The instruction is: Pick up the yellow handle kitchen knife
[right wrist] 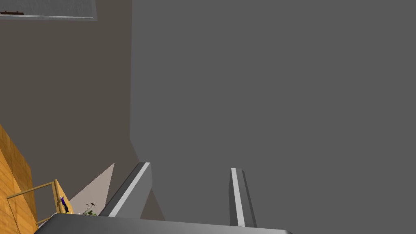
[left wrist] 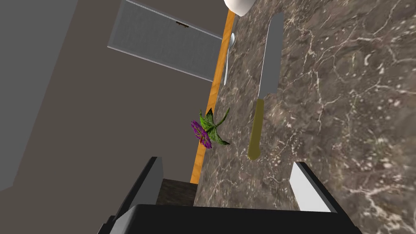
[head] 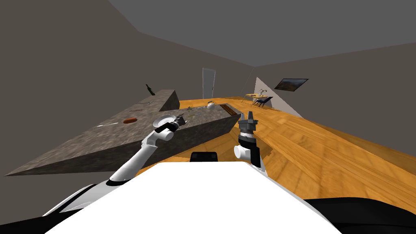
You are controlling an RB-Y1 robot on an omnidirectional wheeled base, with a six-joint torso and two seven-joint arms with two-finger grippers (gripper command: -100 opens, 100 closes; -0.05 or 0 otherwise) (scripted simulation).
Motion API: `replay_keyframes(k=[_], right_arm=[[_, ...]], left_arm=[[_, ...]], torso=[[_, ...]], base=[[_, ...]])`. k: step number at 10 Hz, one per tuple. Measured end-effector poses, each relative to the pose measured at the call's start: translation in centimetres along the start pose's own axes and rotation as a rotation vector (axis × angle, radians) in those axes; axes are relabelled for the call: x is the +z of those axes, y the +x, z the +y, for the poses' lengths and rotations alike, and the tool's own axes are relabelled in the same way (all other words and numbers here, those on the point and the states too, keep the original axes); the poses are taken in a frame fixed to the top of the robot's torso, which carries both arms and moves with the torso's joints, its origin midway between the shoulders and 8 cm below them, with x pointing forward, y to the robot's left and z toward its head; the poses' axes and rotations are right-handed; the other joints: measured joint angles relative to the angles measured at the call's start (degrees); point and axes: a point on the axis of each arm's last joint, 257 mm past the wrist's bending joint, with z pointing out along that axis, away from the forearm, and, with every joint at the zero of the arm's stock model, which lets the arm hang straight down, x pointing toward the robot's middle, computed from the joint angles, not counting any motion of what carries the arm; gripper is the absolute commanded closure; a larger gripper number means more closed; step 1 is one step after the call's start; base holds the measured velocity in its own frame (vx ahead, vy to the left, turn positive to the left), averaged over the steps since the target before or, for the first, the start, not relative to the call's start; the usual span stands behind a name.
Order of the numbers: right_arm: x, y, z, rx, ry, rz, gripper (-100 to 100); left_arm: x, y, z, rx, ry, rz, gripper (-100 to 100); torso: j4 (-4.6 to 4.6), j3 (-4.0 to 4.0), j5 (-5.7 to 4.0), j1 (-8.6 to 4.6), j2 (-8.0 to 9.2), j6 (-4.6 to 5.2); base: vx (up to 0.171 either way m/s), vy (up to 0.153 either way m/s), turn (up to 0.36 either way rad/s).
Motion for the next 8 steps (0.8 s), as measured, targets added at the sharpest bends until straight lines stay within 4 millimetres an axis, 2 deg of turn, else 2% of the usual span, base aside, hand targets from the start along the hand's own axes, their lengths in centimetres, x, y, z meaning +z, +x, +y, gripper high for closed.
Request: replay_keyframes(k=[1,4,6,8], right_arm=[[0.0,0.0,0.0,0.000,0.000,0.000,0],[0.0,0.0,0.0,0.000,0.000,0.000,0],[0.0,0.0,0.0,0.000,0.000,0.000,0],[0.0,0.0,0.0,0.000,0.000,0.000,0]], left_arm=[[0.0,-0.2,0.3,-0.002,-0.018,-0.008,-100],[1.0,-3.0,0.9,-0.028,-0.097,-0.061,-100],[1.1,-3.7,1.4,-0.039,-0.137,-0.086,-100],[1.3,-5.5,1.6,-0.056,-0.187,-0.127,-100]], torso=[[0.00,0.00,0.00,0.00,-0.01,-0.01],[-0.01,-0.03,-0.01,-0.01,-0.05,0.02],[-0.01,-0.02,0.00,-0.01,-0.04,-0.02],[-0.02,-0.04,-0.01,-0.01,-0.07,-0.01]], base=[[-0.001,-0.006,-0.159],[0.002,-0.003,-0.094],[0.007,-0.004,-0.065],[0.016,-0.005,-0.140]])
